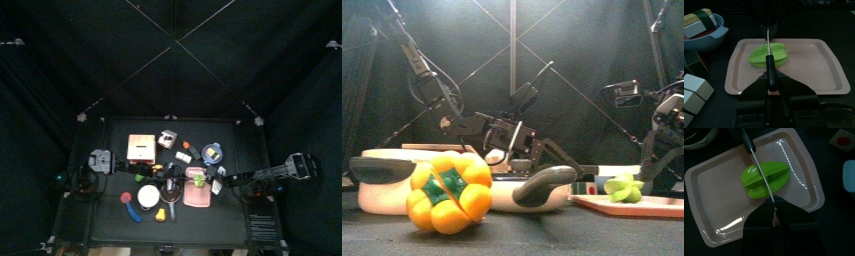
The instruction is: Cut starfruit
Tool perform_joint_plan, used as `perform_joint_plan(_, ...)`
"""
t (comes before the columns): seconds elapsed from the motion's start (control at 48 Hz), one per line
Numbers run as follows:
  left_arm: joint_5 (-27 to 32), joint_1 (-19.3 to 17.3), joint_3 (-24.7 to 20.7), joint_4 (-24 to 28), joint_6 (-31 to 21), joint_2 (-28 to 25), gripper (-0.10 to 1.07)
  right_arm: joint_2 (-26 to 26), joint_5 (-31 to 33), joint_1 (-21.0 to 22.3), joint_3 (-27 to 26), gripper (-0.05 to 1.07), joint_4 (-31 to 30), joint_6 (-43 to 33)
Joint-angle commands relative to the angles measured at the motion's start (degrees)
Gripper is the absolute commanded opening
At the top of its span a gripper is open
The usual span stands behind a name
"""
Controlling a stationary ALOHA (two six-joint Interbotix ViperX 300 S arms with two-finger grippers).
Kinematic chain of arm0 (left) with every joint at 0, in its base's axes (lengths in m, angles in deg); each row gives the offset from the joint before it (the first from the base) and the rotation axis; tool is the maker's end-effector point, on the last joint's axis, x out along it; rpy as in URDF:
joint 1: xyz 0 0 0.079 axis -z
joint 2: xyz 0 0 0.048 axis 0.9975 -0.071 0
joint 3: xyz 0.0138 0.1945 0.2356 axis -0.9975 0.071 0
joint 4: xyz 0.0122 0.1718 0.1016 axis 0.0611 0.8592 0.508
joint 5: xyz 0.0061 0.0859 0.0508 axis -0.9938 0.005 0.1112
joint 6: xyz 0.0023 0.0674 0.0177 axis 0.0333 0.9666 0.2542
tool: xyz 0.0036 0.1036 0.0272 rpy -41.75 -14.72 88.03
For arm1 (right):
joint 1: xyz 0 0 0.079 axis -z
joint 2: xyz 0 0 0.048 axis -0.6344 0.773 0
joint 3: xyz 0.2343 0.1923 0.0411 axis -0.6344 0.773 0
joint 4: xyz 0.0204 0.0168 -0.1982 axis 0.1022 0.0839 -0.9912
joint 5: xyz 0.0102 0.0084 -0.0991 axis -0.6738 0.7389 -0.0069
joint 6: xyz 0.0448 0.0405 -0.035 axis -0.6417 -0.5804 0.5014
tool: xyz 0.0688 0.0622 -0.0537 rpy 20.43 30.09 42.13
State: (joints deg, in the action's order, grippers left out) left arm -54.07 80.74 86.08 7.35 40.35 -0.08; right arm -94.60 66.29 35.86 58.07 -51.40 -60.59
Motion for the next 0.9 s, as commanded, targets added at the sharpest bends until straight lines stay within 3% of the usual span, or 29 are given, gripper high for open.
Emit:
perform_joint_plan(0.0, 1.23, 0.26, 0.18, 0.26, 0.09, 0.44, 0.46, 0.26, 0.44, 0.44, -0.09, 0.44, 0.44, -0.09)
perform_joint_plan(0.875, 8.53, 0.00, -1.05, 0.26, 0.00, 0.44, 0.45, 5.19, -0.18, 0.00, -0.62, 0.44, 1.67, -0.09)
